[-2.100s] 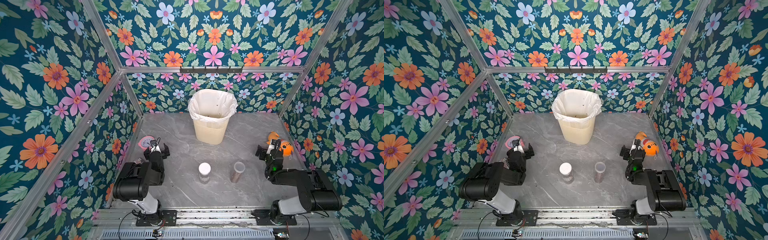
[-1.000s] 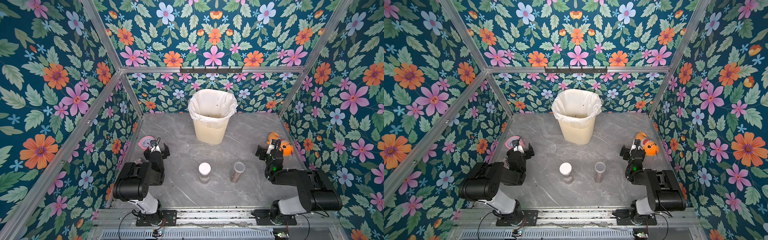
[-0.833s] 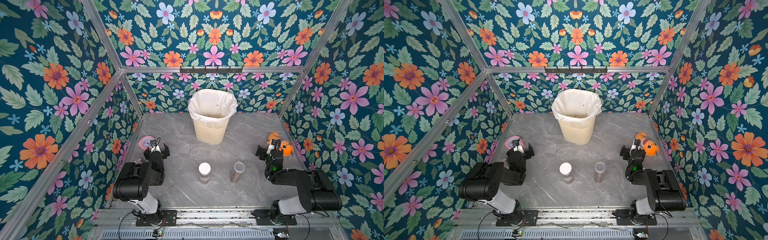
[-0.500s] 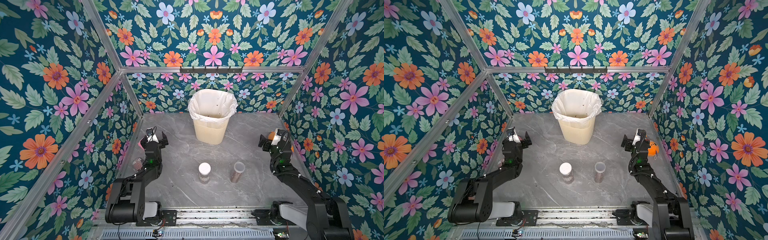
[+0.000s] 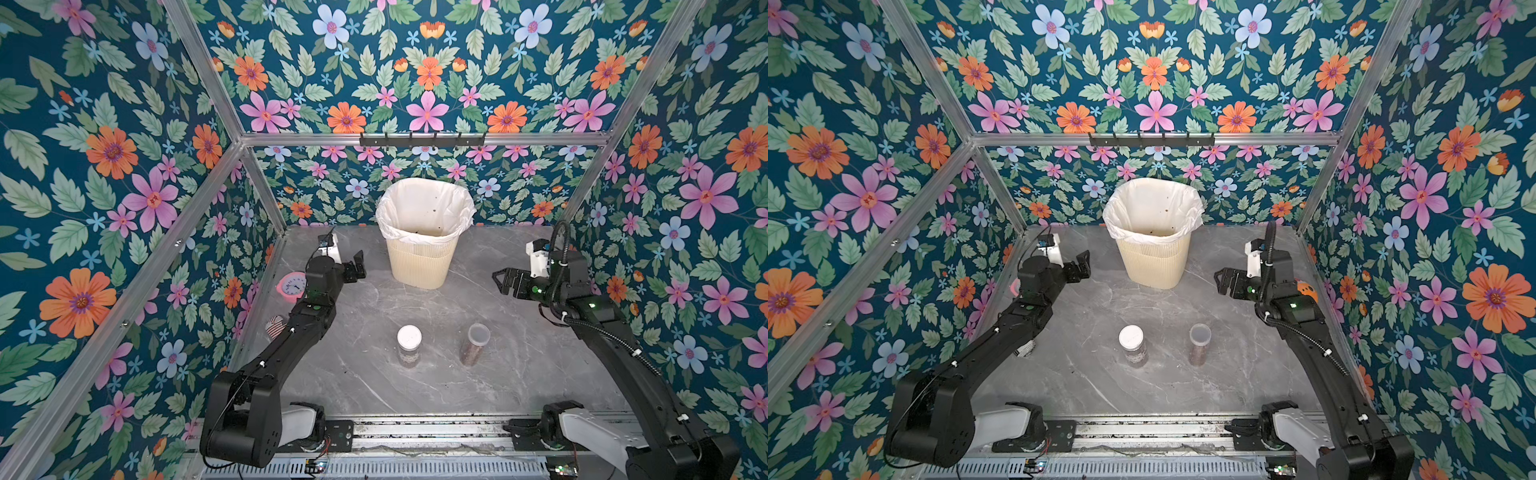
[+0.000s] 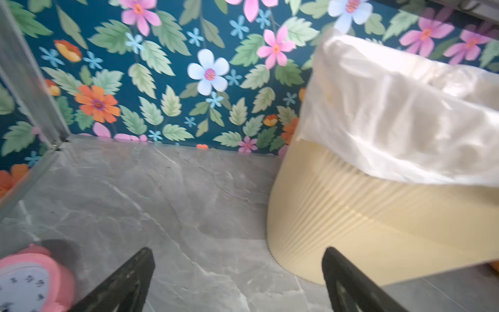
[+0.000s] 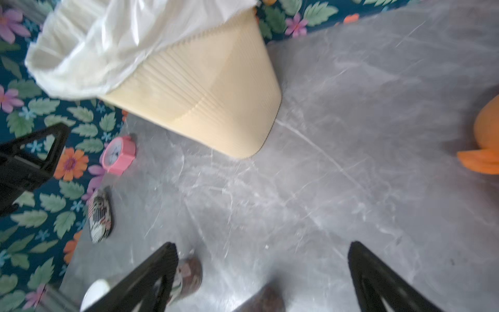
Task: Empty the moldy dried flower tea in the jars
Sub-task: Pick up the jar from the center of the board.
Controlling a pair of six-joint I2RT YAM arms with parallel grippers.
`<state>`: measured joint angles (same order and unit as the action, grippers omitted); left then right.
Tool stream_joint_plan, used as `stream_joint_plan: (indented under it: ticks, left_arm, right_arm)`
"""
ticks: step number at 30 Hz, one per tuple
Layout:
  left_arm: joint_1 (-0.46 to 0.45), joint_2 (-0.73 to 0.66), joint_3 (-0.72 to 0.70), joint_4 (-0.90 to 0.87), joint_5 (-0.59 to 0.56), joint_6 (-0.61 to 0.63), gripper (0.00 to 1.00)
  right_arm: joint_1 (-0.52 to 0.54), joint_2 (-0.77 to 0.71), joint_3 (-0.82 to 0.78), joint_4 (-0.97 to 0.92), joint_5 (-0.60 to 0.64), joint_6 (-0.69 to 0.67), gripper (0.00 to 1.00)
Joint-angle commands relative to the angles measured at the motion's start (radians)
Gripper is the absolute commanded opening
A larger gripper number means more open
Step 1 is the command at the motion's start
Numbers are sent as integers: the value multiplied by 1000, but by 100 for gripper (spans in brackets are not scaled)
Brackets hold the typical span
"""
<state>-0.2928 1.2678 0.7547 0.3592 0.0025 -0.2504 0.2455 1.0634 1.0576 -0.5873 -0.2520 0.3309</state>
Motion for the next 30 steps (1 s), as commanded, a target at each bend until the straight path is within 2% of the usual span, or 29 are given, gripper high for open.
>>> stream_joint_plan:
  ticks: [1, 8, 14, 21, 24, 28, 30]
  left_arm:
    - [-27, -11, -9, -26, -13, -36, 99]
    - [-86, -40, -47, 3, -30, -56, 99]
    - [-102, -51, -76, 10, -41, -66, 99]
    - [-105, -59, -84, 6, -43, -62, 99]
    - [-105, -61, -87, 1, -47, -62, 99]
    - [-106, -64, -95, 4, -50, -64, 99]
    - [-107, -63, -96, 4, -50, -64, 100]
  right_arm:
    - [112, 10, 36, -225, 77, 29, 99]
    - [334, 71, 88, -379, 274, 120, 99]
    - [443, 146, 102, -424, 331, 179, 99]
    - [511, 245, 111, -429, 365, 227, 99]
    - [545, 281, 122, -442, 389, 241, 96]
    - [558, 300, 120, -439, 381, 250, 84]
    - [558, 301, 119, -439, 382, 253, 70]
